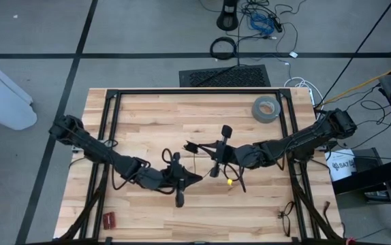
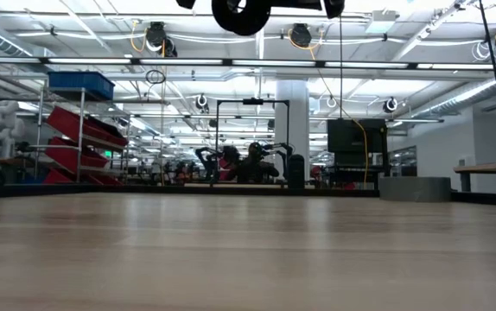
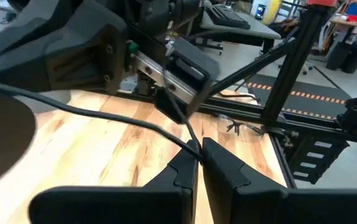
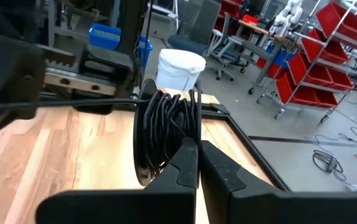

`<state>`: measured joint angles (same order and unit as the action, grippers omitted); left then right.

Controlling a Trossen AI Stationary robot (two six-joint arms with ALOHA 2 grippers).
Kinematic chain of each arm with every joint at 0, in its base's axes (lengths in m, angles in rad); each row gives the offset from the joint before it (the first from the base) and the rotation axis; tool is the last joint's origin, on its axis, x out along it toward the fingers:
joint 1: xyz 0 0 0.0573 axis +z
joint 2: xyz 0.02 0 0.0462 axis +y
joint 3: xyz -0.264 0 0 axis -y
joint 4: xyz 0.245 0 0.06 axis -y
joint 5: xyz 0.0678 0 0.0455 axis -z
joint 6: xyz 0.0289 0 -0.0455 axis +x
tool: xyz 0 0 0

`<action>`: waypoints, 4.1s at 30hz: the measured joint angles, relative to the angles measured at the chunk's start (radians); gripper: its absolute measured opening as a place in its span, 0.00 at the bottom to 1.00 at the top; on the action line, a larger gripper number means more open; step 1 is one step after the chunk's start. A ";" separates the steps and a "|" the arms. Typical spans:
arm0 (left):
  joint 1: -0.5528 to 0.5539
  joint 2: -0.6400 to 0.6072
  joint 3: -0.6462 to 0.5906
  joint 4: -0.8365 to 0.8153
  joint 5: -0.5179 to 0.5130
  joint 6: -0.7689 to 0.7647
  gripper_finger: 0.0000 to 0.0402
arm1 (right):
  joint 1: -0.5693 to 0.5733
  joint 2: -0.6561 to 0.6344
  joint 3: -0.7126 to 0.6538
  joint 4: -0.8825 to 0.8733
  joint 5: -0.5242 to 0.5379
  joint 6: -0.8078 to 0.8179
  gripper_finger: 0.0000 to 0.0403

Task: Coil cords
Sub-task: Coil the black wire onto the spool

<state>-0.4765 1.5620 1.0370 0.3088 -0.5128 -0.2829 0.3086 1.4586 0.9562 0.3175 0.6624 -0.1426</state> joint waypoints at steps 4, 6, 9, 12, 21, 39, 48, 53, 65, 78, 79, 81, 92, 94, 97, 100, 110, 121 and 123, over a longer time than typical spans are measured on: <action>-0.030 0.000 0.000 0.036 -0.039 0.010 0.07 | 0.001 0.000 0.000 0.026 0.018 -0.027 0.00; -0.038 0.000 0.000 0.092 -0.058 0.032 0.07 | -0.002 0.000 0.000 0.037 0.022 -0.040 0.00; -0.044 0.000 0.001 0.153 -0.068 0.060 0.07 | -0.008 0.000 0.000 0.063 0.024 -0.053 0.00; -0.045 0.000 0.012 0.156 -0.067 0.061 0.07 | -0.014 0.000 0.000 0.091 0.019 -0.063 0.00; -0.088 0.017 0.014 0.143 -0.069 0.056 0.11 | -0.023 0.000 -0.002 0.170 0.020 -0.132 0.00; -0.269 0.064 0.013 -0.037 -0.379 -0.050 0.32 | -0.030 -0.063 -0.002 0.260 -0.047 -0.211 0.00; -0.371 -0.093 0.013 0.071 -0.796 0.376 0.32 | -0.006 -0.105 -0.002 0.254 -0.146 -0.159 0.00; -0.376 -0.163 0.013 0.131 -0.801 0.603 0.32 | 0.007 -0.106 -0.002 0.236 -0.166 -0.136 0.00; -0.304 -0.171 0.013 0.272 -0.566 0.900 0.32 | 0.007 -0.105 -0.002 0.162 -0.251 -0.076 0.00; -0.154 -0.135 0.013 0.303 -0.296 0.863 0.32 | 0.007 -0.056 -0.002 0.122 -0.250 -0.069 0.00; -0.146 -0.126 0.013 0.305 -0.294 0.847 0.32 | 0.007 -0.055 -0.002 0.122 -0.250 -0.072 0.00; -0.135 -0.107 0.013 0.306 -0.293 0.844 0.32 | 0.007 -0.050 -0.002 0.129 -0.250 -0.078 0.00; -0.077 -0.069 0.013 0.311 -0.257 0.812 0.09 | 0.007 -0.048 -0.002 0.126 -0.250 -0.086 0.00; -0.069 -0.069 0.013 0.310 -0.240 0.810 0.03 | 0.007 -0.048 -0.002 0.126 -0.250 -0.086 0.00; -0.052 -0.058 0.013 0.308 -0.216 0.771 0.02 | 0.007 -0.048 -0.002 0.126 -0.250 -0.086 0.00; -0.038 -0.047 0.013 0.288 -0.162 0.725 0.02 | 0.007 -0.048 -0.002 0.125 -0.249 -0.086 0.00; -0.035 -0.027 0.013 0.272 -0.102 0.652 0.00 | -0.002 -0.048 -0.002 0.124 -0.242 -0.085 0.00; -0.009 -0.026 0.013 0.135 -0.087 0.497 0.00 | -0.009 -0.048 -0.002 0.126 -0.243 -0.096 0.00; -0.008 -0.026 0.013 0.107 -0.088 0.470 0.00 | -0.008 -0.048 -0.002 0.126 -0.243 -0.098 0.00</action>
<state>-0.4843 1.5364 1.0500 0.4161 -0.6008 0.1866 0.3004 1.4105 0.9543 0.4435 0.4191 -0.2402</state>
